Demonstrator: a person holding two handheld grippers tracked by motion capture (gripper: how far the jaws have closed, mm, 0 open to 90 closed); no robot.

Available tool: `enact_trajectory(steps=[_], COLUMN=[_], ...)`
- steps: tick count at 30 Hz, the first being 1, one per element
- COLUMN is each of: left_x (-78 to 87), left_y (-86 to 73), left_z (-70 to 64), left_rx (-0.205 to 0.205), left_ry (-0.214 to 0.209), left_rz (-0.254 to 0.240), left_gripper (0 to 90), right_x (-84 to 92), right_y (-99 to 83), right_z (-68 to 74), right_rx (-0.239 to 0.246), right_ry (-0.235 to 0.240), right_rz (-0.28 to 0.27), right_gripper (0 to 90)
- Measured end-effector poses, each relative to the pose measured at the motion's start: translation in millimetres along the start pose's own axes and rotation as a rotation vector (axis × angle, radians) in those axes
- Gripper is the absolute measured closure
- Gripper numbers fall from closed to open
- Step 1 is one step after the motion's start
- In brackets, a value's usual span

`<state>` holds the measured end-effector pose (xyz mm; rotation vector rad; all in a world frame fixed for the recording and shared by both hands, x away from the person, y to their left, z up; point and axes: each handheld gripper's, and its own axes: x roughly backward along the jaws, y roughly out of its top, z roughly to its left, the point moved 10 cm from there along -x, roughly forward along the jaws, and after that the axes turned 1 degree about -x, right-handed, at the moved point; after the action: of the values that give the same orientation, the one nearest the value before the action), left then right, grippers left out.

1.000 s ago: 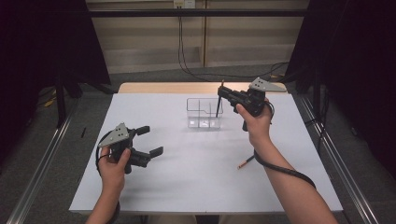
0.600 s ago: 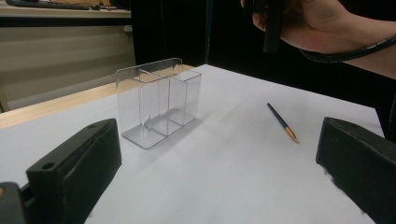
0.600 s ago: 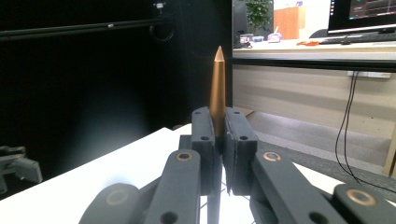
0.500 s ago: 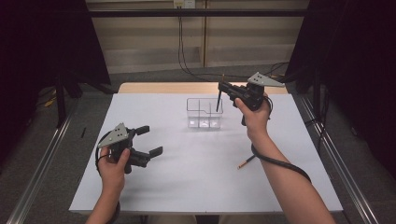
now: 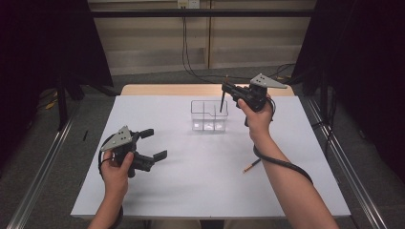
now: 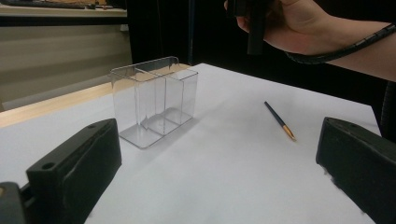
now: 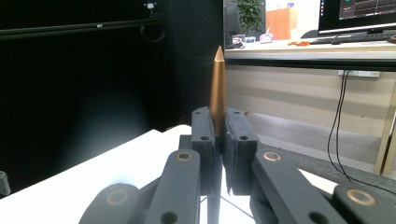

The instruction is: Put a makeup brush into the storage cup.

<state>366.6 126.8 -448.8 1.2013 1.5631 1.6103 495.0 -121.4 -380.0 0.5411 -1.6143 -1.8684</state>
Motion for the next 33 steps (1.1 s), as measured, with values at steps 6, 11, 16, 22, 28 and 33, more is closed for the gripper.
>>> enact_trajectory(steps=[6, 11, 16, 22, 28, 33], left_x=[0.1, 0.4, 1.4, 0.7, 0.2, 0.1], left_y=[0.1, 0.0, 0.5, 0.0, -0.6, -0.3], left_z=[-0.3, -0.5, 0.3, 0.0, -0.3, -0.7], left_rx=[0.001, 0.001, -0.004, -0.005, -0.007, -0.01], left_ry=[-0.005, -0.005, -0.001, -0.001, -0.003, -0.006], left_rz=[-0.002, -0.002, -0.002, 0.001, 0.003, 0.002], left_gripper=[0.1, 0.2, 0.2, 0.1, 0.2, 0.2], right_x=[-5.0, -7.7, -9.1, -8.9, -7.9, -7.8], right_y=[-1.7, -7.0, -10.2, -10.0, -10.4, -12.3], right_z=[-1.0, -2.3, -1.1, -3.1, -5.2, -7.0], right_rx=[0.014, 0.017, 0.028, 0.036, 0.037, 0.029], right_ry=[-0.01, -0.018, -0.018, -0.022, -0.03, -0.034], right_rz=[0.002, 0.01, 0.018, 0.016, 0.016, 0.017], right_gripper=[84.2, 84.2, 84.2, 84.3, 84.2, 84.2])
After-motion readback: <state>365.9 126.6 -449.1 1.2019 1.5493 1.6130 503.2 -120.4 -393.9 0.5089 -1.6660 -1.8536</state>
